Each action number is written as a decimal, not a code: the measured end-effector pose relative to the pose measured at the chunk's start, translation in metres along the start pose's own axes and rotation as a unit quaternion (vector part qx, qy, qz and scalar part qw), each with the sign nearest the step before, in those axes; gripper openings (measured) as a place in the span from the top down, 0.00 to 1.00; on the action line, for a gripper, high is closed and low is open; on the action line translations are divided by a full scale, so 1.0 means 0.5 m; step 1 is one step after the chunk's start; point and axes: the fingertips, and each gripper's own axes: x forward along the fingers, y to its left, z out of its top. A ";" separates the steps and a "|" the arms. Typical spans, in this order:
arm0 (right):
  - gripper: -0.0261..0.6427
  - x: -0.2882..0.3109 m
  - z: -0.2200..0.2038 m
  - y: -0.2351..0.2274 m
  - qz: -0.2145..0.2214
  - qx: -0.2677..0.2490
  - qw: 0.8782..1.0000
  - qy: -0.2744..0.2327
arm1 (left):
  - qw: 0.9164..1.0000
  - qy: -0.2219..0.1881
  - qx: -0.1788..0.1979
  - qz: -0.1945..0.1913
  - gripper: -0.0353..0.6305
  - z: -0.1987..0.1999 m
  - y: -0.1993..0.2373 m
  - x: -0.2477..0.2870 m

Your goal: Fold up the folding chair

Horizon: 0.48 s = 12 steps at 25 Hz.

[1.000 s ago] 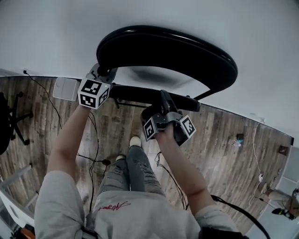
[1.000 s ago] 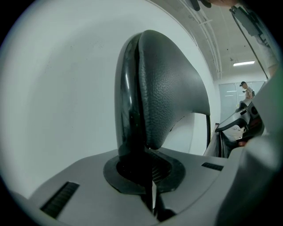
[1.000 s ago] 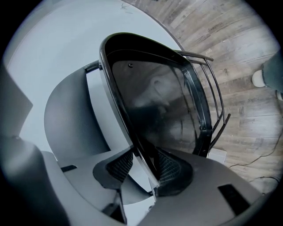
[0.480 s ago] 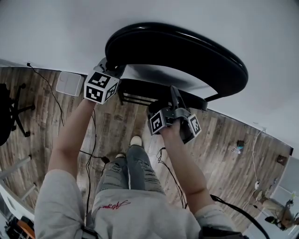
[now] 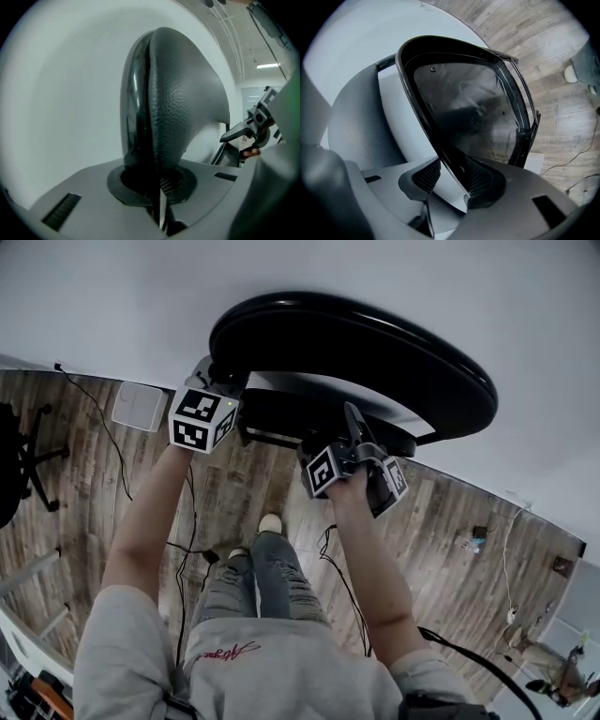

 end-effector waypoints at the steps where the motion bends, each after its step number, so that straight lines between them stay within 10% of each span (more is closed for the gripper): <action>1: 0.72 0.001 0.000 0.002 0.001 -0.001 1.000 0.001 | 1.000 -0.008 0.003 0.016 0.92 0.004 0.005 -0.003; 12: 0.74 -0.040 -0.042 -0.029 0.049 -0.064 0.995 0.060 | 0.984 -0.077 -0.108 0.120 0.67 -0.041 0.023 -0.140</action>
